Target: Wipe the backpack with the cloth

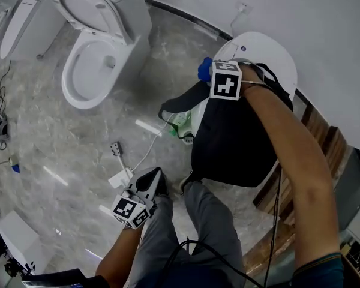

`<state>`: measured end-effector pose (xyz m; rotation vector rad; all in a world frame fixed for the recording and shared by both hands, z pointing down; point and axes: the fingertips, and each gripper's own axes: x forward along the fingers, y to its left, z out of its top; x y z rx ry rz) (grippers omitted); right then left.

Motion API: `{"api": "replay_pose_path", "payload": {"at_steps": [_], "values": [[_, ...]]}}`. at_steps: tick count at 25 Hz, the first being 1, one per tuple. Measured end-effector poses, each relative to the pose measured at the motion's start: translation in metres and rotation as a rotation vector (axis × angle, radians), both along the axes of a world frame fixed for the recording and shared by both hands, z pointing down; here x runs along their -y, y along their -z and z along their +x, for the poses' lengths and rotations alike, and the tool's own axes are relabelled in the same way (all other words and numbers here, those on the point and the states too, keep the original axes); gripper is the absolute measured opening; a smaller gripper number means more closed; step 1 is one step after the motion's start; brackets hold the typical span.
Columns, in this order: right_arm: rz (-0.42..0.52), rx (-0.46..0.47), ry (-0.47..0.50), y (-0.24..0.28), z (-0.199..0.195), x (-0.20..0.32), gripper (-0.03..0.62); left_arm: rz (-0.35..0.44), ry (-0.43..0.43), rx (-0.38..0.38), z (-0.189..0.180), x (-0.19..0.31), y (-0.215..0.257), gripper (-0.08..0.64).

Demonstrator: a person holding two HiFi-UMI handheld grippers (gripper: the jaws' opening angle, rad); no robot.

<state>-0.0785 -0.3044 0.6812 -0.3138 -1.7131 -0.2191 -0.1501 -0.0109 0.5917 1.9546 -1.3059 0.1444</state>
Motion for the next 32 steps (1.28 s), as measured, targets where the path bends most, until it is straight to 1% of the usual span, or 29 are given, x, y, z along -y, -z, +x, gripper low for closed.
{"api": "replay_pose_path", "payload": {"at_steps": [2,8,10,14,16,19,21,24,29,30,32], "values": [[-0.012,-0.047,0.046,-0.005,-0.003,-0.011,0.017,0.002,0.013,-0.004,-0.007,-0.003,0.000,0.003],[-0.034,-0.146,0.135,-0.010,-0.006,-0.034,0.017,0.001,0.035,-0.008,-0.026,-0.014,-0.003,0.003],[-0.053,-0.214,0.186,-0.011,-0.005,-0.051,0.017,-0.002,0.040,-0.008,-0.031,-0.018,-0.004,0.003],[-0.072,-0.391,0.313,-0.022,0.003,-0.096,0.017,-0.001,0.050,-0.012,-0.037,-0.022,-0.003,0.003],[-0.101,-0.444,0.351,-0.031,0.006,-0.121,0.017,0.003,0.055,-0.016,-0.040,-0.023,-0.002,0.003],[-0.183,-0.489,0.355,-0.042,0.008,-0.168,0.017,0.006,0.061,-0.019,-0.045,-0.027,-0.001,0.003],[-0.216,-0.511,0.355,-0.048,0.011,-0.198,0.017,0.007,0.065,-0.020,-0.047,-0.031,-0.001,0.003],[-0.218,-0.524,0.362,-0.055,0.011,-0.233,0.017,0.012,0.064,-0.018,-0.050,-0.035,0.001,0.003],[-0.215,-0.560,0.437,-0.067,0.014,-0.289,0.017,0.006,0.052,-0.020,-0.051,-0.041,0.001,0.003],[-0.208,-0.563,0.437,-0.070,0.013,-0.299,0.017,0.005,0.049,-0.021,-0.050,-0.042,0.001,0.003],[-0.194,-0.547,0.392,-0.076,0.008,-0.320,0.017,0.004,0.039,-0.021,-0.049,-0.044,0.002,0.003]]}}
